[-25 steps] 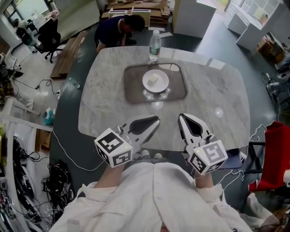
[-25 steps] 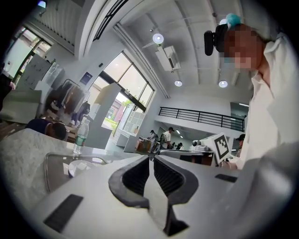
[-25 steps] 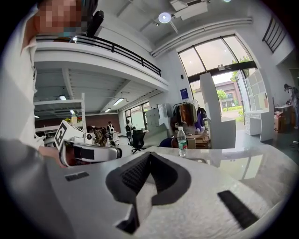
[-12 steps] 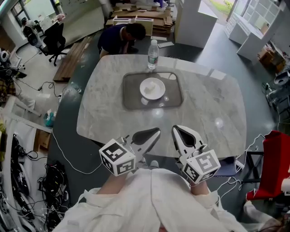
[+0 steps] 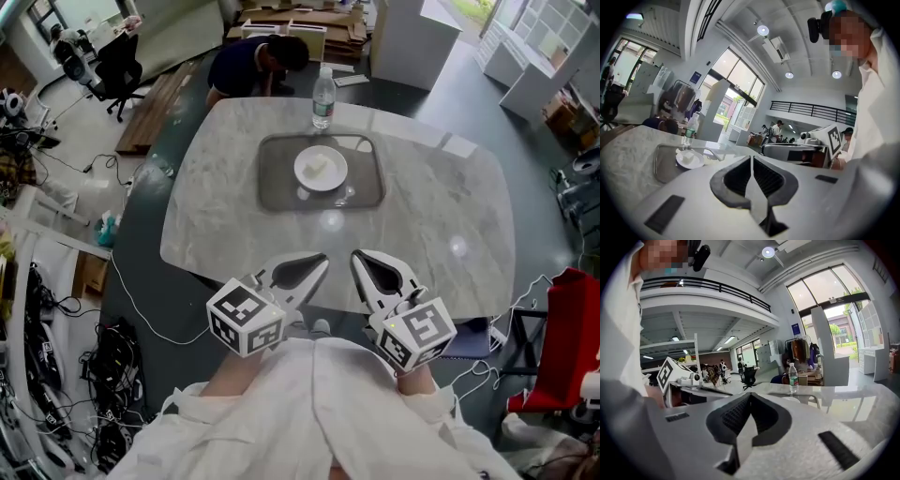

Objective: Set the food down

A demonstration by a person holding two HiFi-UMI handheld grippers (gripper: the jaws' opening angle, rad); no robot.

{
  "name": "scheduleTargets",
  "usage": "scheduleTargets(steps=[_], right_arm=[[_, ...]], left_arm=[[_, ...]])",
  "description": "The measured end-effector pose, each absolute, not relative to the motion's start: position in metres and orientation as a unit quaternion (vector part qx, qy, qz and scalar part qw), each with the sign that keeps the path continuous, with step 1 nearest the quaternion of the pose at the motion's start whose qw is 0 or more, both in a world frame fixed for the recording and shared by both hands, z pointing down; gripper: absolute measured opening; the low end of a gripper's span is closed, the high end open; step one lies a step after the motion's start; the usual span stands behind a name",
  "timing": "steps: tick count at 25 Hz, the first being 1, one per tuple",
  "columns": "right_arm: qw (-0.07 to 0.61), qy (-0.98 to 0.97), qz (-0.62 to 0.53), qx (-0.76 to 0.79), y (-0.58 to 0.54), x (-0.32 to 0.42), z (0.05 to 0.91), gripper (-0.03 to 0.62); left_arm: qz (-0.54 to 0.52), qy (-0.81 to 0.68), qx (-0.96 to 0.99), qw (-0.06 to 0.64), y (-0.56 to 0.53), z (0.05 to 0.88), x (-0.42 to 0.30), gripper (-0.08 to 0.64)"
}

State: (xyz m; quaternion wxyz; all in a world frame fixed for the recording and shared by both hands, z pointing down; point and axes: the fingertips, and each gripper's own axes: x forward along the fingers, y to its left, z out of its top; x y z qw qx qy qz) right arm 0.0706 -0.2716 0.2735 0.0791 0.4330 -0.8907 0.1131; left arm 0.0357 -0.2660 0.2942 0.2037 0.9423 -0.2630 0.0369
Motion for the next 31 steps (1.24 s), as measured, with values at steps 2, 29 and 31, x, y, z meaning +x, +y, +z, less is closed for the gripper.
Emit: scheduleTargets(steps=[2, 29, 31], right_arm=[[0.084, -0.892, 0.112, 0.429, -0.271, 0.071, 0.274, 0.003], [0.184, -0.924, 0.069, 0.328, -0.264, 0.083, 0.28, 0.003], [0.182, -0.925, 0.071, 0.327, -0.264, 0.081, 0.28, 0.003]], left_arm=[[0.039, -0.261, 0.942, 0.209, -0.263, 0.296, 0.037, 0.029], [0.061, -0.24, 0.946, 0.21, -0.261, 0.311, 0.052, 0.029], [0.068, -0.236, 0.947, 0.209, -0.26, 0.312, 0.052, 0.029]])
